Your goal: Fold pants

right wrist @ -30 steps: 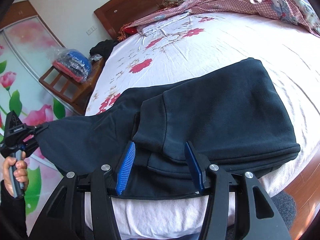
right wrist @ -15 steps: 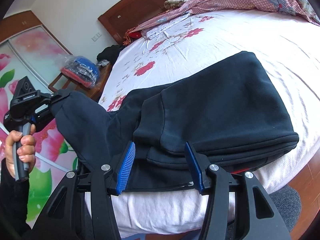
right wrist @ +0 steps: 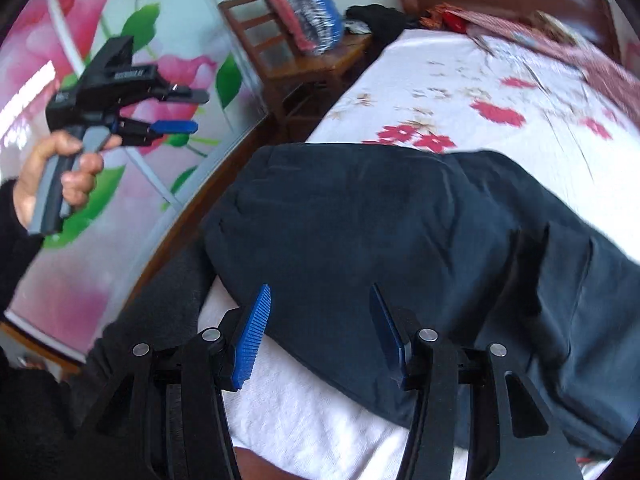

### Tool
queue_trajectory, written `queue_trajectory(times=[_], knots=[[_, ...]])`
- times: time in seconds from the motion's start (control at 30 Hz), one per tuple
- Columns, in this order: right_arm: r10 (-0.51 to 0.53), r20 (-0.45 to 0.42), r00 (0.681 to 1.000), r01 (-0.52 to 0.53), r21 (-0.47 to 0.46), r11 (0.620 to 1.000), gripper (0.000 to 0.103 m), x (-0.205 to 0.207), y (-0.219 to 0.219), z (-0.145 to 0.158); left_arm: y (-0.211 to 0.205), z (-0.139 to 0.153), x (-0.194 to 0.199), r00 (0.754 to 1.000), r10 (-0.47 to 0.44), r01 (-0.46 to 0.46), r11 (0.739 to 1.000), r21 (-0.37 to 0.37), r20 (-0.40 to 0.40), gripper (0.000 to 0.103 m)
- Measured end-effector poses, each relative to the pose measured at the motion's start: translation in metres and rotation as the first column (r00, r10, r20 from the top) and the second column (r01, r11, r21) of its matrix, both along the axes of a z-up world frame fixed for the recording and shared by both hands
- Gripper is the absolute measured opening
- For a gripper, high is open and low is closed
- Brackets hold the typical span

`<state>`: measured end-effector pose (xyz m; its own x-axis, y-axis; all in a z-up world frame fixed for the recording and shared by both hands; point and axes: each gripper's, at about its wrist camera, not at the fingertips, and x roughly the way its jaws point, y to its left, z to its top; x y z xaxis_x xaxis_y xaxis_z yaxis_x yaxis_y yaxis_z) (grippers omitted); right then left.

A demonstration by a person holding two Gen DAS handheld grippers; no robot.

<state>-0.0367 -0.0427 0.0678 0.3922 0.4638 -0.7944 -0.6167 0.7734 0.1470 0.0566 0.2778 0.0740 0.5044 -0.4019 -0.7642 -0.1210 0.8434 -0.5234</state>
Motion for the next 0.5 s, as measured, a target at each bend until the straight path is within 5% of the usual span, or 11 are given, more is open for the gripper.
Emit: queue_trajectory(times=[0.07, 0.13, 0.23, 0.33, 0.5], knots=[[0.068, 0.080, 0.994, -0.061, -0.083, 0.995, 0.051, -0.007, 0.026, 0.001, 0.000, -0.020, -0.014, 0.998, 0.019, -0.021, 0.999, -0.043, -0.054, 0.072], [0.151, 0.145, 0.978, -0.130, -0.148, 0.980, 0.070, -0.021, 0.048, -0.001, -0.009, -0.046, -0.025, 0.989, 0.016, -0.028, 0.996, -0.079, -0.150, 0.078], [0.290, 0.302, 0.908, -0.226, -0.229, 0.947, 0.073, -0.048, 0.074, -0.005, -0.021, -0.071, -0.046, 0.982, 0.031, -0.050, 0.994, -0.099, -0.185, 0.078], [0.382, 0.383, 0.841, -0.256, -0.339, 0.905, 0.073, -0.056, 0.101, -0.022, -0.020, -0.077, -0.059, 0.983, 0.084, -0.086, 0.996, -0.003, -0.166, 0.078], [0.425, 0.377, 0.823, -0.276, -0.390, 0.879, 0.073, -0.050, 0.148, -0.038, 0.015, -0.059, -0.062, 0.974, 0.207, -0.209, 0.978, -0.022, -0.091, 0.081]])
